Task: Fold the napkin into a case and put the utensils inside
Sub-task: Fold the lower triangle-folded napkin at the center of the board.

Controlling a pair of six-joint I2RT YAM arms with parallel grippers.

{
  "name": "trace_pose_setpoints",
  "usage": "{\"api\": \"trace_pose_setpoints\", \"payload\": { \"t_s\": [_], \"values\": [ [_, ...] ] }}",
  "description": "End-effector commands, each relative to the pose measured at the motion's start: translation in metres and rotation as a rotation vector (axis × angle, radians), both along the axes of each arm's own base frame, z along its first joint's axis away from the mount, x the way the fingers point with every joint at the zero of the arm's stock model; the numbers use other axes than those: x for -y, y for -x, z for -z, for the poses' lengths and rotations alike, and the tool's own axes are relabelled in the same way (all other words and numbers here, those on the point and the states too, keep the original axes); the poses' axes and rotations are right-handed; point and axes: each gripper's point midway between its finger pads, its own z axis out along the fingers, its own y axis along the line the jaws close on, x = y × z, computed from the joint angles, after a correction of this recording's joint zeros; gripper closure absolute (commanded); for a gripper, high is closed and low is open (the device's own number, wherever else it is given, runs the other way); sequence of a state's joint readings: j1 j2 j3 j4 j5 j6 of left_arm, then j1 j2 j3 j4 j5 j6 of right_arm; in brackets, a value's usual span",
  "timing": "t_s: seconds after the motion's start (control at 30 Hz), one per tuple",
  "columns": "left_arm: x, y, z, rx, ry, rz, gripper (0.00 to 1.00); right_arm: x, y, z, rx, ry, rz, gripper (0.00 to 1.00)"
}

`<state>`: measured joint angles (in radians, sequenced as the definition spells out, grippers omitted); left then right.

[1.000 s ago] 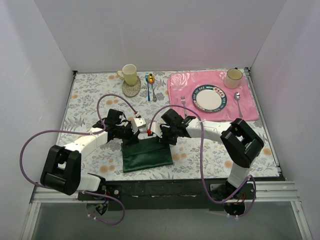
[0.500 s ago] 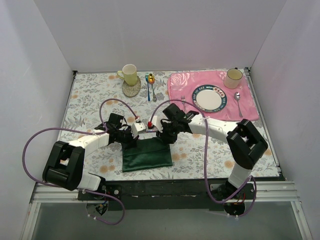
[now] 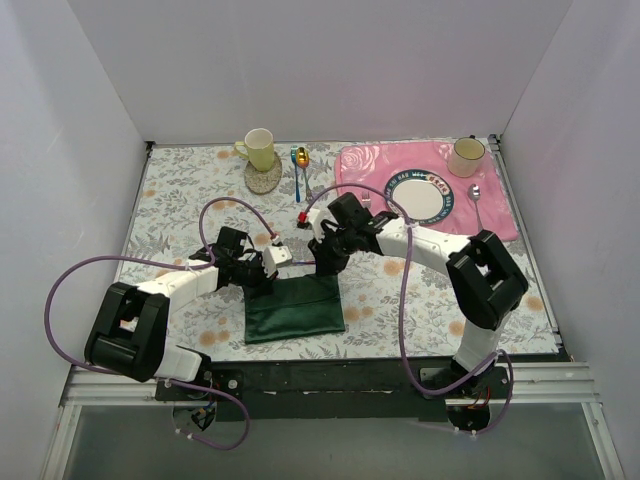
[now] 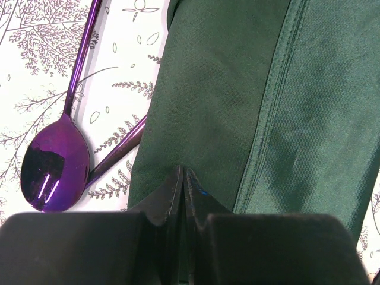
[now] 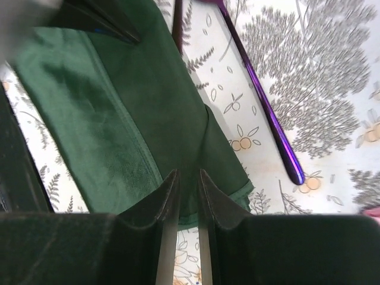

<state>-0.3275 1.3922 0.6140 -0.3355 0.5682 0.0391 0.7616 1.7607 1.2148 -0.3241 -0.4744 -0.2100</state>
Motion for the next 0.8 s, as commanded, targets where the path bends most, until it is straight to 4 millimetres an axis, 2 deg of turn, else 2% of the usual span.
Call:
{"api": "trace_pose_setpoints", "payload": {
  "t_s": [0.0, 0.13, 0.2, 0.3, 0.33, 0.37, 0.47, 0.53, 0.67, 0.77],
  "values": [
    [-0.01, 0.009, 0.01, -0.01, -0.048, -0.001, 1.0, 0.0, -0.001, 0.029, -0.061, 0.047, 0.067, 0.77],
    [-0.011, 0.01, 0.007, -0.001, -0.047, 0.0, 1.0, 0.021, 0.002, 0.057, -0.05, 0.139, 0.077, 0.79],
    [-0.012, 0.013, 0.007, -0.016, -0.046, -0.01, 0.97, 0.029, 0.008, 0.069, -0.048, 0.171, 0.058, 0.8],
    [-0.007, 0.012, -0.009, 0.0, -0.009, -0.015, 0.87, 0.037, 0.01, 0.079, -0.029, 0.191, 0.041, 0.8],
    [-0.007, 0.012, -0.013, 0.002, -0.003, -0.021, 0.86, 0.038, 0.009, 0.082, -0.019, 0.198, 0.037, 0.8],
    [-0.004, 0.006, -0.024, 0.031, 0.016, -0.03, 0.85, 0.038, 0.008, 0.085, -0.008, 0.201, 0.036, 0.8],
    [-0.008, 0.002, -0.037, 0.034, 0.025, -0.05, 0.84, 0.043, 0.007, 0.093, -0.007, 0.22, 0.029, 0.81],
    [-0.012, 0.002, -0.037, 0.014, 0.019, -0.09, 0.84, 0.045, 0.008, 0.096, -0.003, 0.225, 0.023, 0.81],
    [-0.03, 0.002, -0.022, -0.002, -0.039, -0.112, 0.85, 0.048, 0.007, 0.096, 0.008, 0.229, 0.026, 0.82],
    [-0.045, 0.011, 0.001, -0.041, -0.104, -0.121, 0.86, 0.05, 0.007, 0.098, 0.008, 0.237, 0.025, 0.82]
  ]
}}
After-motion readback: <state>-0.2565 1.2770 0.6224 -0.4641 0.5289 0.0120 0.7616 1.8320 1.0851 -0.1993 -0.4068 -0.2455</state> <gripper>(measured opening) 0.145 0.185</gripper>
